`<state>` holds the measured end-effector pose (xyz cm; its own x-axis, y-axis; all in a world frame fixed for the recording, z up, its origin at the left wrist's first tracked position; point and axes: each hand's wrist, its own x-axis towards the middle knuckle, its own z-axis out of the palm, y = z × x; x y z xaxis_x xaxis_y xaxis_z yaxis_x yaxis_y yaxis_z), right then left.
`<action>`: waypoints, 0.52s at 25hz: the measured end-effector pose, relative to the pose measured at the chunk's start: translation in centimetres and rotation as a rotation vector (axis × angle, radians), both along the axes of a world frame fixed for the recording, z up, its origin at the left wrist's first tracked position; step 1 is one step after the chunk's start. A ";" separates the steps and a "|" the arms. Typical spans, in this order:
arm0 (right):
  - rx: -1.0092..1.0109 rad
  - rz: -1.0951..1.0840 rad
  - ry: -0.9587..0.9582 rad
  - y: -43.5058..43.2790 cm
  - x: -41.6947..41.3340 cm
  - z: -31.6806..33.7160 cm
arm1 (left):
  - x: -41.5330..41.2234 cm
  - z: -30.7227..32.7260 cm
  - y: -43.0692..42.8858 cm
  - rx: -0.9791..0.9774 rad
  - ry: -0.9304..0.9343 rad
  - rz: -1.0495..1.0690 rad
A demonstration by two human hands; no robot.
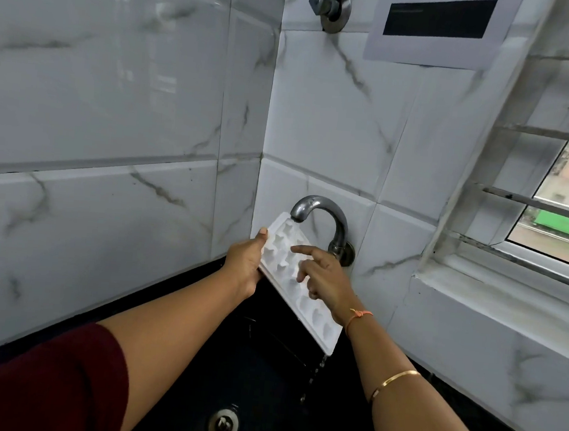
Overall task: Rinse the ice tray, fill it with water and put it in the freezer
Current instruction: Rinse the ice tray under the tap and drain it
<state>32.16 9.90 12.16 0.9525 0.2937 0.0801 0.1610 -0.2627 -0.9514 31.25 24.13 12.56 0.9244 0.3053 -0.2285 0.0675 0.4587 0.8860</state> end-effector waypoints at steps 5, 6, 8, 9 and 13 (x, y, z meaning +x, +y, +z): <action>-0.118 0.037 -0.195 0.5 0.0 -0.7 | 1.8 0.4 -2.2 0.051 0.038 -0.088; -0.168 0.012 -0.254 0.5 0.1 -1.0 | 2.0 0.6 -2.6 0.054 0.061 -0.091; -0.224 -0.052 -0.313 0.1 0.3 -1.3 | 2.4 0.7 -3.0 0.047 0.079 -0.106; -0.247 -0.074 -0.317 -0.1 0.3 -1.4 | 2.5 0.7 -3.2 0.041 0.068 -0.113; -0.703 -0.149 -0.526 -0.2 0.8 -1.9 | 3.3 0.5 -3.4 0.002 0.012 -0.125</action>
